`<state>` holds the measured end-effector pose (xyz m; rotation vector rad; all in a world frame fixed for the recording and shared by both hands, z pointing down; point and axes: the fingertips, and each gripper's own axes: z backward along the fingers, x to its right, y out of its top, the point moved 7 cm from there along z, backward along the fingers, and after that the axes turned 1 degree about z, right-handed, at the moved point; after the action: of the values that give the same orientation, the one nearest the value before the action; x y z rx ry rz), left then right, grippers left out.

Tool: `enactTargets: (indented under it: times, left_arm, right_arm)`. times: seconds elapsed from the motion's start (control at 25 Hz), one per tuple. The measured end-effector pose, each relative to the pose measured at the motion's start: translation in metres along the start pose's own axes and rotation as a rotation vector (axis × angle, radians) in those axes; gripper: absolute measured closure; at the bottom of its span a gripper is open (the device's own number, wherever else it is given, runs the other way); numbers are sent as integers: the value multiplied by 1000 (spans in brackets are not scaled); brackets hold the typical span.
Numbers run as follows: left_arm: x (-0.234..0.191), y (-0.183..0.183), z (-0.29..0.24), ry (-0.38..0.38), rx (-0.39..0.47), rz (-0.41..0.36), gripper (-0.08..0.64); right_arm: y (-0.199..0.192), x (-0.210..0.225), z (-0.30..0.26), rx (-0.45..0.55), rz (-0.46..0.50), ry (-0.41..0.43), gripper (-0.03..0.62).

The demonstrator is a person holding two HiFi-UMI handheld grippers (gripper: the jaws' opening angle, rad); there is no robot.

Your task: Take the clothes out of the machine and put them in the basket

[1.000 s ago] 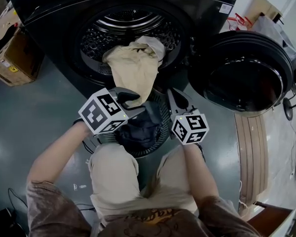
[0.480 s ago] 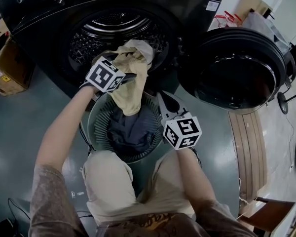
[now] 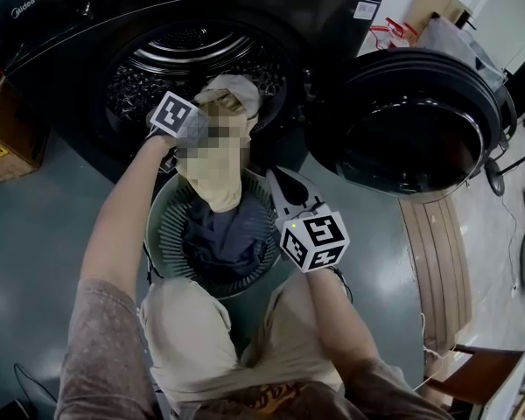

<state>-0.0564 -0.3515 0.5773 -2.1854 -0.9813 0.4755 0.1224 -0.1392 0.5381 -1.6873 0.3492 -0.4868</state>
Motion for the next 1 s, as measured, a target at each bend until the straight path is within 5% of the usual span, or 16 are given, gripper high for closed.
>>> enactTargets:
  times: [0.08,0.28,0.52,1.0]
  left_arm:
    - [1,0,3,-4,1,-9,117]
    - [25,0,17,-32,19,-66,478]
    - [78,-8,54,-142,46,-166,518]
    - [191,-65,101,-409,-42,-219,529]
  right_arm:
    - [-1,2,-1,0,-9,-5,597]
    - [-3,6,-2,1,-23,-12,597]
    - [-4,10,-1,3,-37,-19,597]
    - [-6,13,-3,16,-60,-22,597]
